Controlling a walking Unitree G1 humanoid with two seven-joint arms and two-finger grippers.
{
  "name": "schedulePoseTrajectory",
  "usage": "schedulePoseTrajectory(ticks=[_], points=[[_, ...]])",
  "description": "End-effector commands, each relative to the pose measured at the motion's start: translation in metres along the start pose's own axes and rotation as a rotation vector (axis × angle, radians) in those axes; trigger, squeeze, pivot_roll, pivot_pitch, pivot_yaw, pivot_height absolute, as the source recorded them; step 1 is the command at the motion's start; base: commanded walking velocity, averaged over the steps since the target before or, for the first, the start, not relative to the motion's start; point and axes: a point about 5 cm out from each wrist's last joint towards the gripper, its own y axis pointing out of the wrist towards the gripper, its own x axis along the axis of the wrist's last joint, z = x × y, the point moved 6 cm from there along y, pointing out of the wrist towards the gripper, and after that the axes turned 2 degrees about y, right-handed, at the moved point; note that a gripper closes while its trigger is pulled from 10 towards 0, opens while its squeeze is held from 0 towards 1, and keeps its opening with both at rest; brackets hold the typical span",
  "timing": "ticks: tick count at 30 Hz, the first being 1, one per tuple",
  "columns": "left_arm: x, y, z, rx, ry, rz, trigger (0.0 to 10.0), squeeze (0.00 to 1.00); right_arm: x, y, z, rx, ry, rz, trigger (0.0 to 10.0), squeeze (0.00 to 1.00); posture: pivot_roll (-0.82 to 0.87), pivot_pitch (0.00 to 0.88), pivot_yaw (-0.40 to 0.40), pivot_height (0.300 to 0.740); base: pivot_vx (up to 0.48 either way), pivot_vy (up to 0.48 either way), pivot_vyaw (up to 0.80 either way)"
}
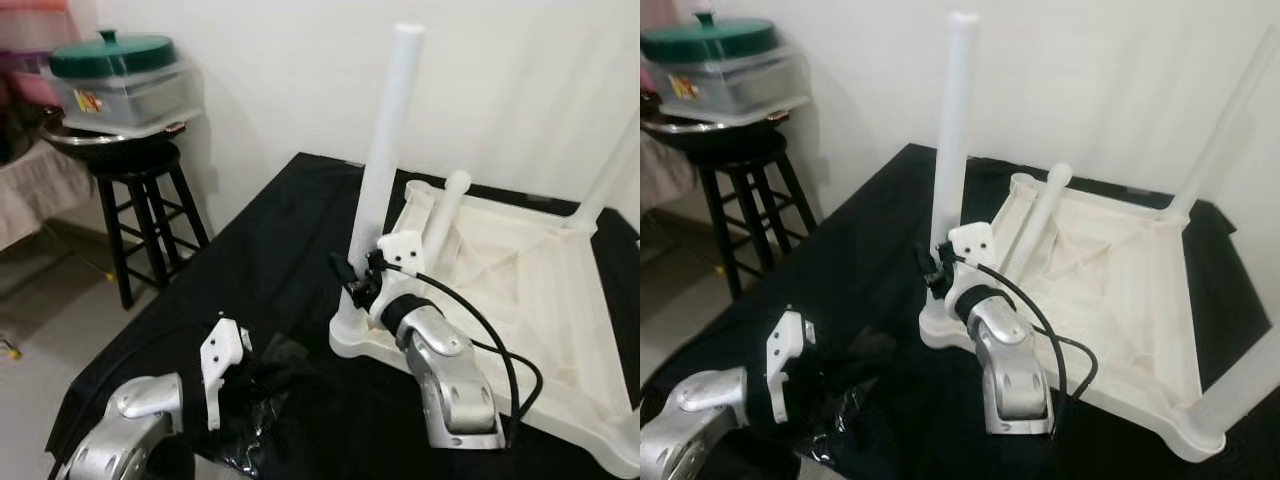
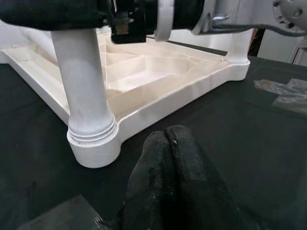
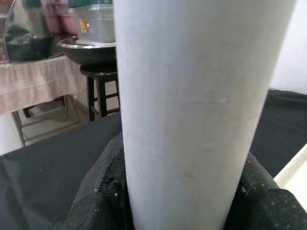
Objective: Building children table
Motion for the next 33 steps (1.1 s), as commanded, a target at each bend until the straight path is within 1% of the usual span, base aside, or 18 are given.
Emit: schedulePoseTrajectory(ticks=[1,3,4,5,7,8,10,14,15,16,17,21,26,27,28,29,30,33], points=[[-0.006,-0.001,0.0,-0.005,-0.014,0.019,10.0,0.0,-0.047,-0.005,-0.008,-0.023,-0.011,0.186,0.0,0.0,-0.08,0.0,-0.061,0.74,0.0,0.0,0.0],[-0.006,-0.001,0.0,-0.005,-0.014,0.019,10.0,0.0,-0.047,-0.005,-0.008,-0.023,-0.011,0.186,0.0,0.0,-0.08,0.0,-0.061,0.74,0.0,0.0,0.0],[-0.007,-0.001,0.001,0.004,-0.01,0.017,10.0,0.0,-0.049,-0.005,-0.008,-0.017,-0.022,0.197,3.7,0.0,-0.09,0.0,-0.058,0.74,0.0,0.0,0.0],[-0.007,0.0,0.002,0.01,-0.008,0.015,10.0,0.0,-0.047,-0.005,-0.003,0.013,-0.003,0.194,10.0,0.6,-0.08,0.0,-0.054,0.74,0.0,0.0,0.0],[-0.007,0.0,0.002,0.01,-0.008,0.015,10.0,0.0,-0.047,-0.005,-0.003,0.013,-0.003,0.194,10.0,0.6,-0.08,0.0,-0.054,0.74,0.0,0.0,0.0],[-0.008,0.0,0.002,0.007,-0.01,0.016,10.0,0.0,-0.041,-0.003,0.003,0.067,0.025,0.174,10.0,1.0,-0.08,0.0,-0.048,0.74,0.0,0.0,0.0],[-0.008,0.0,0.002,0.007,-0.01,0.016,10.0,0.0,-0.041,-0.003,0.003,0.067,0.025,0.174,10.0,1.0,-0.08,0.0,-0.048,0.74,0.0,0.0,0.0],[-0.009,0.003,0.0,-0.012,-0.02,0.017,10.0,0.0,0.018,-0.001,0.033,0.403,0.011,-0.058,10.0,1.0,-0.08,0.0,-0.043,0.74,0.0,0.0,0.0],[-0.008,0.004,-0.001,-0.011,-0.021,0.013,10.0,0.0,0.03,-0.004,0.04,0.543,-0.039,-0.093,10.0,0.05,-0.08,0.0,-0.051,0.74,0.0,0.0,0.0],[-0.008,0.004,-0.001,-0.011,-0.021,0.013,10.0,0.0,0.03,-0.004,0.04,0.543,-0.039,-0.093,10.0,0.05,-0.08,0.0,-0.051,0.74,0.0,0.0,0.0],[-0.008,0.004,-0.002,-0.009,-0.022,0.008,10.0,0.0,0.033,-0.008,0.044,0.676,-0.097,-0.09,10.0,0.0,-0.07,0.0,-0.053,0.74,0.0,0.0,0.0],[-0.008,0.004,-0.004,-0.004,-0.025,0.0,10.0,0.0,0.024,-0.016,0.036,0.932,-0.151,0.002,10.0,0.0,-0.06,0.0,-0.061,0.74,0.0,0.0,0.0],[-0.008,0.004,-0.005,-0.006,-0.025,0.002,10.0,0.0,0.023,-0.006,0.024,0.943,-0.117,0.042,10.0,0.0,-0.05,0.0,-0.061,0.74,0.0,0.0,0.0],[-0.008,0.004,-0.005,-0.006,-0.026,0.003,10.0,0.0,0.024,-0.002,0.02,0.938,-0.109,0.049,7.6,0.0,-0.05,0.0,-0.061,0.74,0.0,0.0,0.0],[-0.008,0.004,-0.005,-0.006,-0.026,0.004,10.0,0.0,0.024,0.001,0.018,0.93,-0.095,0.053,2.9,0.0,-0.05,0.0,-0.062,0.74,0.0,0.0,0.0],[-0.008,0.004,-0.005,-0.006,-0.026,0.004,10.0,0.0,0.024,0.001,0.018,0.93,-0.095,0.053,2.9,0.0,-0.05,0.0,-0.062,0.74,0.0,0.0,0.0],[-0.008,0.004,-0.005,-0.006,-0.026,0.005,10.0,0.0,0.026,0.002,0.016,0.938,-0.072,0.051,0.0,0.0,-0.05,0.0,-0.062,0.74,0.0,0.0,0.0],[-0.009,0.004,-0.004,-0.007,-0.027,0.006,10.0,0.0,0.026,0.003,0.011,0.93,-0.048,0.044,0.0,0.0,-0.05,0.0,-0.061,0.74,0.0,0.0,0.0]])
